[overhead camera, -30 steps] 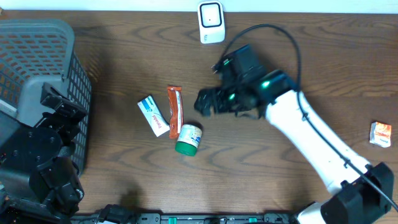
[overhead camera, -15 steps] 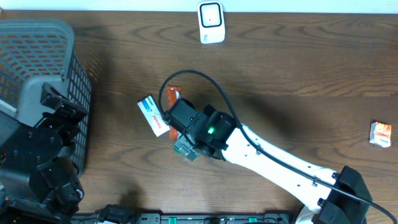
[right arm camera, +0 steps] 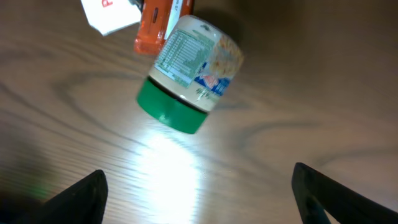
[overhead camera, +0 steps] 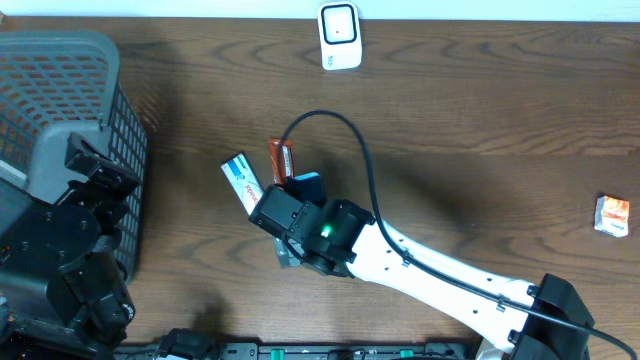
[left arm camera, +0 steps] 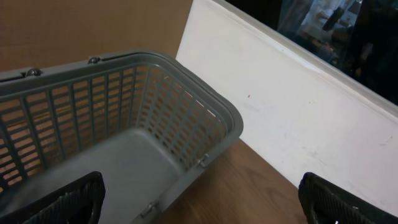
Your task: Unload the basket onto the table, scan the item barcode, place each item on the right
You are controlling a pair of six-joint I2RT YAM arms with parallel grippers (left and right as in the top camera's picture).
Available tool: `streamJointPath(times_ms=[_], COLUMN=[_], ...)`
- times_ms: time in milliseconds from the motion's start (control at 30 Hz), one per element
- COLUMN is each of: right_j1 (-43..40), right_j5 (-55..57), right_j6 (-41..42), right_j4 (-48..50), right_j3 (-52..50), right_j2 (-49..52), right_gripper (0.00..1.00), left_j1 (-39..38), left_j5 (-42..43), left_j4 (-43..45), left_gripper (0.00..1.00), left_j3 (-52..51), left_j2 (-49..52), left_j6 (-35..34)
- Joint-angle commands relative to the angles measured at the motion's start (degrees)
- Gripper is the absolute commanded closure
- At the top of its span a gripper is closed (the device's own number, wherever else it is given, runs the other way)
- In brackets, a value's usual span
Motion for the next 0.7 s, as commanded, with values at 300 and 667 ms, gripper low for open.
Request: streamJointPath(times_ms=[300, 667], right_j1=[-0.02, -0.09], right_j5=[-8.20, -2.89], right_j6=[29.92, 32.11], right_j4=[3.37, 6.91], right_j3=[-0.22, -0.22], right_j2=[9.05, 11.87], right_gripper=[0.07, 0.10], left_j1=[0.35, 0.35], left_j5=[-0.72, -0.72], left_j4=[-0.02, -0.02], left_gripper=[0.00, 0.00], left_j3=[-0.17, -0.17], left_j2=[0.00, 0.00], left_j6=[0.92, 0.92])
